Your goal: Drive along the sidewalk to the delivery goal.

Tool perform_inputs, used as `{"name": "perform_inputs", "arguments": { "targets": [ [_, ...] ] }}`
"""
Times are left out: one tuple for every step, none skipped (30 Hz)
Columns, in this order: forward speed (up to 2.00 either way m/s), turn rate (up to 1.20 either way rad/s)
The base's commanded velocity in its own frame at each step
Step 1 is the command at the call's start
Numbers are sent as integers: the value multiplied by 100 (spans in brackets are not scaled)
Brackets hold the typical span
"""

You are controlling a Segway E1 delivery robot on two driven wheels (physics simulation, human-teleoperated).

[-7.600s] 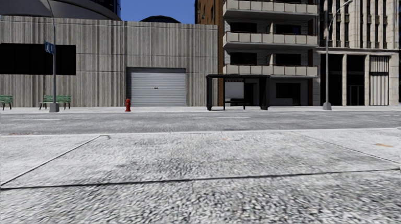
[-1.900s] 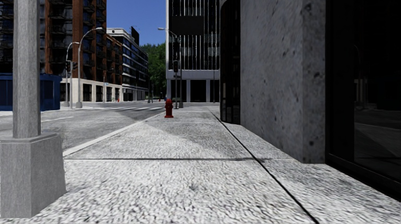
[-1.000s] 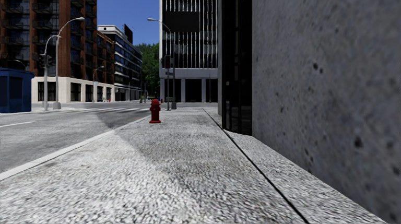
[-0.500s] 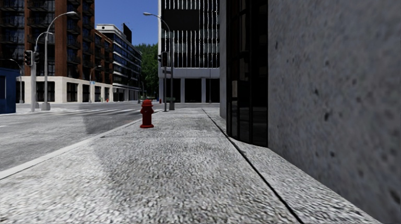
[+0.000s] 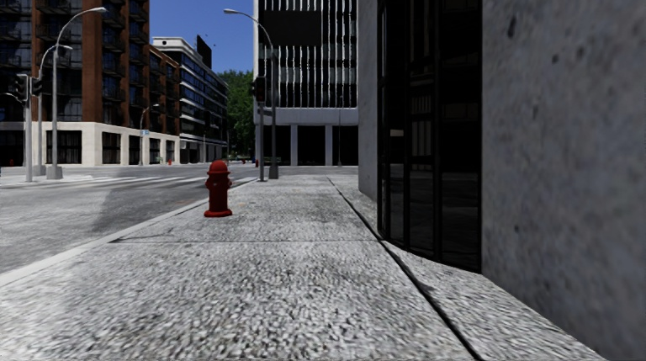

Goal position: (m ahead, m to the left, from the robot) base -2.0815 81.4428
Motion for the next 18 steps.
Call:
{"name": "perform_inputs", "arguments": {
  "targets": [
    [200,36],
    [200,36],
    [200,13],
    [200,0],
    [200,0],
    [200,0],
    [200,0],
    [200,0],
    [200,0],
    [200,0],
    [200,0],
    [200,6],
    [200,19],
    [200,19],
    [200,22],
    [200,17],
    [200,0],
    [200,0]
  ]
}}
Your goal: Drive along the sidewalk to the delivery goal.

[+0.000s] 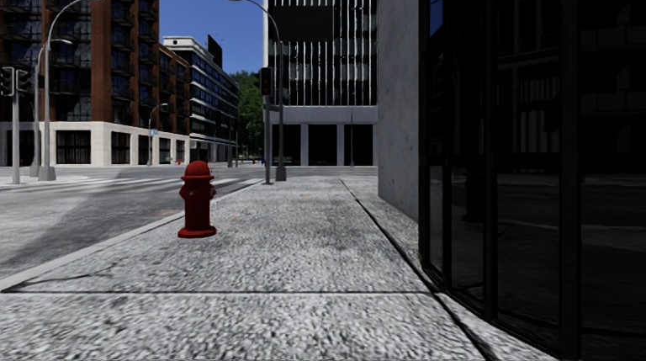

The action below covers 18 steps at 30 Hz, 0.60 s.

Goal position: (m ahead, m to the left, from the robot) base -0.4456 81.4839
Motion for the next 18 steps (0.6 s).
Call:
{"name": "perform_inputs", "arguments": {
  "targets": [
    [200,0],
    [200,0],
    [200,0],
    [200,0],
    [200,0],
    [200,0],
    [200,0],
    [200,0],
    [200,0],
    [200,0],
    [200,0],
    [200,0],
    [200,0],
    [200,0],
    [200,0],
    [200,0],
    [200,0],
    [200,0]
  ]
}}
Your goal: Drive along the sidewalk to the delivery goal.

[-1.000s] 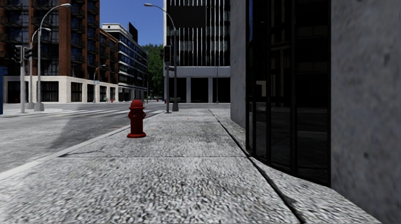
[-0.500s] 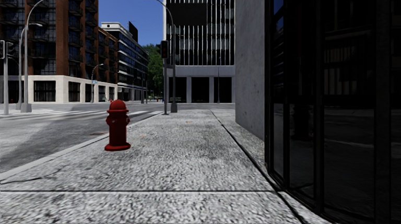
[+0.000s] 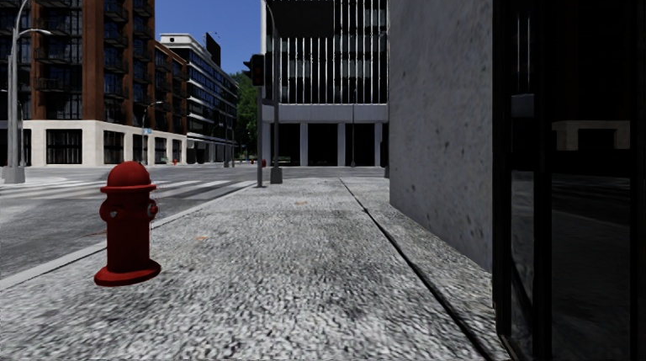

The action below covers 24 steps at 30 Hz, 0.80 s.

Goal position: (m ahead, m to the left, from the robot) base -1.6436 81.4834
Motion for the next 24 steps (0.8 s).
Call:
{"name": "perform_inputs", "arguments": {
  "targets": [
    [200,0],
    [200,0],
    [200,0],
    [200,0],
    [200,0],
    [200,0],
    [200,0],
    [200,0],
    [200,0],
    [200,0],
    [200,0],
    [200,0],
    [200,0],
    [200,0],
    [200,0],
    [200,0],
    [200,0],
    [200,0],
    [200,0],
    [200,0],
    [200,0],
    [200,0],
    [200,0],
    [200,21]
  ]
}}
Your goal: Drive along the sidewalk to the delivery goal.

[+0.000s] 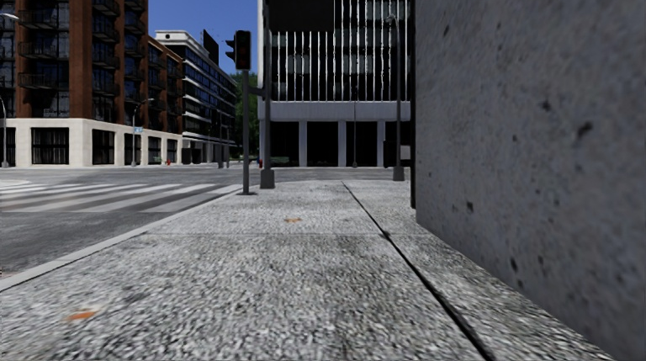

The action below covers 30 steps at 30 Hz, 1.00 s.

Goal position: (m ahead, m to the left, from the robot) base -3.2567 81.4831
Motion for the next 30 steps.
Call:
{"name": "perform_inputs", "arguments": {
  "targets": [
    [200,21],
    [200,34],
    [200,38],
    [200,39],
    [200,39],
    [200,39],
    [200,39],
    [200,39],
    [200,38],
    [200,38],
    [200,36],
    [200,36],
    [200,36],
    [200,35],
    [200,35],
    [200,35],
    [200,34],
    [200,19],
    [200,19],
    [200,11],
    [200,7],
    [200,6],
    [200,6],
    [200,6],
    [199,10],
    [186,26],
    [177,34],
    [177,34],
    [170,37],
    [160,38]
  ]
}}
